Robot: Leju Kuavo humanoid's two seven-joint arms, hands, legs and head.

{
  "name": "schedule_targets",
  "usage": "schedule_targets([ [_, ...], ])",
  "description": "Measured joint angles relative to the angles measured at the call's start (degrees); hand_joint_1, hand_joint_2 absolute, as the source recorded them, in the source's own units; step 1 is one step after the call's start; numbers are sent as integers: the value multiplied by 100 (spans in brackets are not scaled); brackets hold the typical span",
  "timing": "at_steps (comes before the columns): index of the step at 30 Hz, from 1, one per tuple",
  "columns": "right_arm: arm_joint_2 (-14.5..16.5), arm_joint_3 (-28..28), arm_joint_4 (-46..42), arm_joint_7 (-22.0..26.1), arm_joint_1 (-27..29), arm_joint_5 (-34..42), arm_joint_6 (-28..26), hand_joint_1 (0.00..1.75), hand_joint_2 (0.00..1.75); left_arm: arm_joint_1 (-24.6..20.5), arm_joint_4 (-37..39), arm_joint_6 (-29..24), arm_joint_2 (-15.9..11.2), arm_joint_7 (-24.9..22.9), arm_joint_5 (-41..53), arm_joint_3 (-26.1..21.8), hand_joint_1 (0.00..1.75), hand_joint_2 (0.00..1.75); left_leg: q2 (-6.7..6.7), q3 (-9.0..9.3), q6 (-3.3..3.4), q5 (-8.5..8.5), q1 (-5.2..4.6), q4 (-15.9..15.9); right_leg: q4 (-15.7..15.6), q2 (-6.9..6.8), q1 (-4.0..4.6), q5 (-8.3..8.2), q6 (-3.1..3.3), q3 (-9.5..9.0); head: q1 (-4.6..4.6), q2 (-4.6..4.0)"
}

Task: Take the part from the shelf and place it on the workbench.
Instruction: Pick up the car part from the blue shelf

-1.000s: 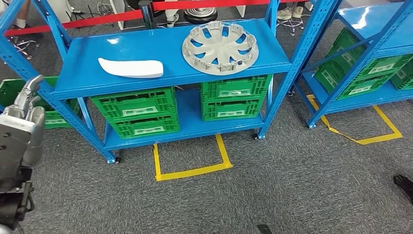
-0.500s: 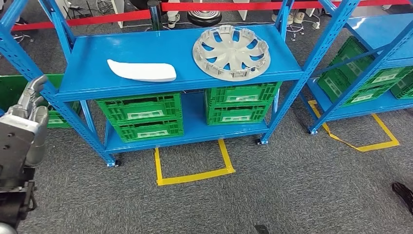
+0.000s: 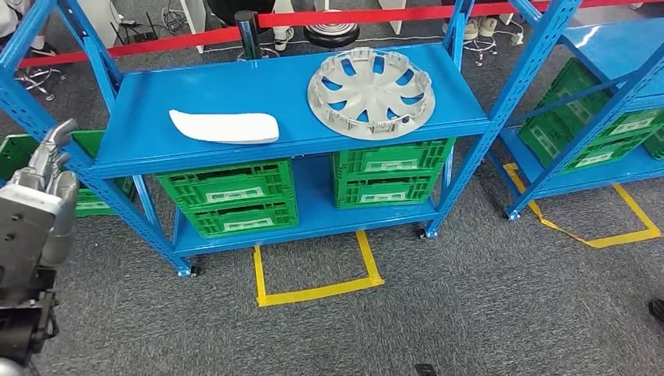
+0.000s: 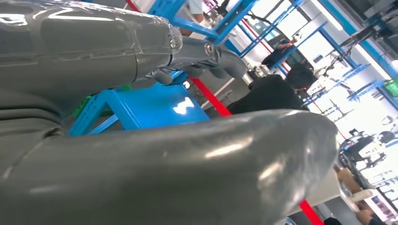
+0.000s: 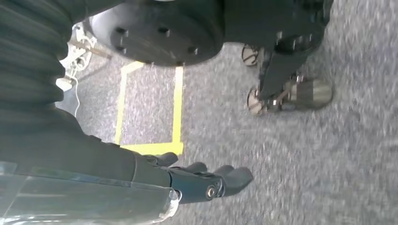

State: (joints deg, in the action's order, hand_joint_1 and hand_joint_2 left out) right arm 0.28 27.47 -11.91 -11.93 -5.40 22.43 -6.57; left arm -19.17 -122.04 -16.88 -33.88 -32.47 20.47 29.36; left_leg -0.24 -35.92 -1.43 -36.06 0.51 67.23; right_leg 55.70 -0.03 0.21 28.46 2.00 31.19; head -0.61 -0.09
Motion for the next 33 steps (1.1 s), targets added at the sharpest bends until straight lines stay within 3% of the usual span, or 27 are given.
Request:
schedule_targets([
  [2,14,3,4,0,4,0,3,0,175,11,8,0,-2,-1,-1,1,0,0,3,-368,-61,-110,37,543,4,5,-18,42,-24,-41,52,0],
  [3,19,5,7,-1,8,0,3,0,175,14,11,1,-2,-1,-1,1,0,0,9,-432,-88,1,57,561,16,10,-30,75,-45,-70,67,0],
  [4,24,6,9,-1,12,0,3,0,175,15,12,1,-2,-1,-1,1,0,0,18,-387,-114,213,77,375,35,16,-46,114,-73,-106,74,0],
  [6,28,7,13,-1,12,0,3,0,175,12,14,1,-1,-1,-1,2,0,0,46,-114,-161,644,103,-282,95,32,-65,216,-149,-166,102,0],
  [8,29,9,14,-1,2,0,3,0,175,17,13,1,-3,-1,-2,2,0,0,63,70,-116,731,101,-664,159,45,-57,298,-227,-175,142,0],
  [12,26,10,17,0,-3,-1,5,0,0,25,8,0,-5,-1,-3,2,0,0,40,118,74,643,82,-707,232,34,-67,396,-322,-167,84,0],
  [13,26,11,17,2,-6,-2,8,0,0,23,5,0,-3,-1,-3,2,0,0,40,140,107,631,88,-714,401,30,-71,491,-345,-95,54,0],
  [16,31,17,17,13,-7,-9,20,0,131,25,5,0,0,-1,-3,2,0,0,50,203,187,573,74,-717,1482,24,-74,914,-390,489,-61,0],
  [17,32,19,17,17,0,-11,21,0,175,26,7,0,0,-1,-3,3,0,0,46,224,200,552,62,-717,1767,24,-72,958,-384,679,-87,0],
  [18,33,21,18,21,8,-12,21,0,175,27,8,0,0,-2,-3,3,0,0,37,252,208,529,49,-717,1862,24,-67,890,-363,785,-107,0],
  [19,33,22,19,27,15,-13,21,0,175,28,9,0,0,-3,-3,3,0,0,26,290,210,502,35,-717,1734,25,-57,703,-326,787,-124,0],
  [21,29,23,21,37,18,-15,22,0,175,28,9,-1,1,-6,-3,3,0,0,10,380,203,443,15,-726,1060,28,-17,210,-204,565,-155,0],
  [22,25,24,21,42,19,-15,24,0,175,26,9,-1,2,-8,-3,3,0,0,2,411,191,418,7,-733,743,28,9,47,-143,443,-155,0],
  [23,21,25,21,43,15,-15,26,0,175,28,9,-1,3,-10,-3,3,0,0,-3,421,170,404,8,-741,526,26,32,-11,-93,353,-162,0],
  [25,16,27,20,45,4,-15,31,0,175,34,9,-2,3,-16,-3,3,0,0,-10,414,111,401,19,-767,380,26,59,31,-59,295,-172,0],
  [28,18,26,21,46,9,-15,34,0,175,38,3,-4,-9,-20,-2,0,0,0,2,375,29,295,20,-666,172,15,13,10,-53,170,-178,0],
  [29,19,26,21,46,10,-15,34,0,175,37,2,-4,-15,-20,-1,-1,0,0,5,277,10,185,18,-464,112,10,-6,-4,-49,118,-158,0],
  [31,27,26,21,46,5,-15,37,0,175,42,7,-4,-20,-22,-1,1,0,0,5,-106,-26,-79,30,204,84,9,-5,16,-37,62,-78,0],
  [32,34,26,21,46,6,-15,39,0,175,48,9,-4,-20,-24,-1,1,0,0,6,-307,-44,-145,37,499,86,11,-5,37,-38,41,-37,0],
  [33,39,27,21,46,10,-15,40,0,175,53,11,-4,-20,-26,-1,1,0,0,10,-443,-61,-107,46,644,91,13,-6,64,-45,16,2,0],
])
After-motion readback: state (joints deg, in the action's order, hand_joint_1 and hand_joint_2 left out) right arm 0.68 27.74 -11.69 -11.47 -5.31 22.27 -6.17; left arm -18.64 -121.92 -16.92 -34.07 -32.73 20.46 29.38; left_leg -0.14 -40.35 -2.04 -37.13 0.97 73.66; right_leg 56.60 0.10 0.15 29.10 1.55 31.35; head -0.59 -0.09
